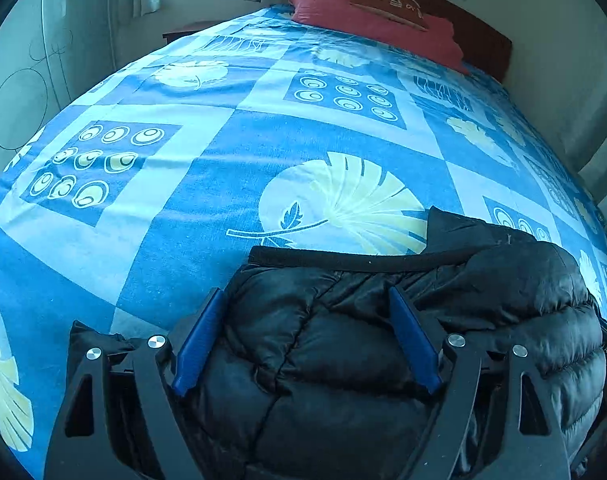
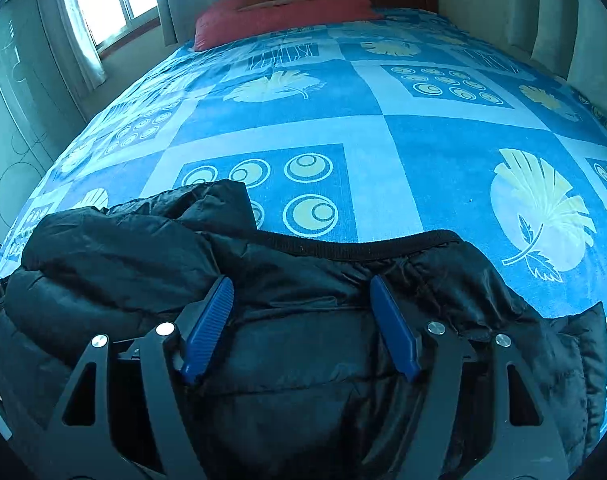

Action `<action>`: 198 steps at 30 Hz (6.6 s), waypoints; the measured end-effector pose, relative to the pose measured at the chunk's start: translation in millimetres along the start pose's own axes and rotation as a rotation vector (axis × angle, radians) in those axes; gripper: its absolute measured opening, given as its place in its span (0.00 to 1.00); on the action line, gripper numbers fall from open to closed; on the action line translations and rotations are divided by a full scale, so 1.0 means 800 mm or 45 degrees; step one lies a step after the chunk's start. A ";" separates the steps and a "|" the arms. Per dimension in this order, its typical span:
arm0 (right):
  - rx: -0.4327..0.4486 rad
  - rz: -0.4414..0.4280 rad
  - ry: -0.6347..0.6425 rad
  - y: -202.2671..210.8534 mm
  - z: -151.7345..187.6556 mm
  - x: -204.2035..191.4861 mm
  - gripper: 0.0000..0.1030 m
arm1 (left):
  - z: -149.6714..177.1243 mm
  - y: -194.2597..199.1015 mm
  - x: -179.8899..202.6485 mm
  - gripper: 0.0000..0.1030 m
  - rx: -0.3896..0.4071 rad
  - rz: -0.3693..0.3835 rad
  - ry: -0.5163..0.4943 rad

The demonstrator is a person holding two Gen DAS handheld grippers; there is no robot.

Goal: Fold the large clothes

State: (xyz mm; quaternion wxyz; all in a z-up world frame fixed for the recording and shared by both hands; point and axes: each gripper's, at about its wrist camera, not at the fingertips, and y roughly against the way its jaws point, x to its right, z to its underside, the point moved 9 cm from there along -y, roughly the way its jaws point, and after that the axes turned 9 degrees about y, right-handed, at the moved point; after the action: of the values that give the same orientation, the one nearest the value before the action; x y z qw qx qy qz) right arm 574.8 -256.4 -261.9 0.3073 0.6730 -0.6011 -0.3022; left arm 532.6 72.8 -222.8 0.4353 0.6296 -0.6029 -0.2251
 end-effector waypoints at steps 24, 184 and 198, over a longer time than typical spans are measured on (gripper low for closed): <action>0.035 -0.048 0.224 0.037 0.048 -0.138 0.46 | 0.086 0.023 0.124 0.77 0.026 0.035 -0.179; 0.002 -0.154 -0.036 0.350 0.302 -0.119 0.41 | 0.297 0.323 -0.199 0.69 -0.122 0.171 0.210; -0.071 -0.087 0.111 0.245 0.302 -0.184 0.43 | 0.259 0.265 -0.190 0.69 -0.199 0.158 0.174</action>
State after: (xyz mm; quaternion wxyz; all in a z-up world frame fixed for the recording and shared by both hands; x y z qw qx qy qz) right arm 251.2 -139.5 -255.7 0.3414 0.6969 -0.5550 -0.2996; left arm 219.7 182.9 -193.4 0.5361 0.5692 -0.5903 -0.2007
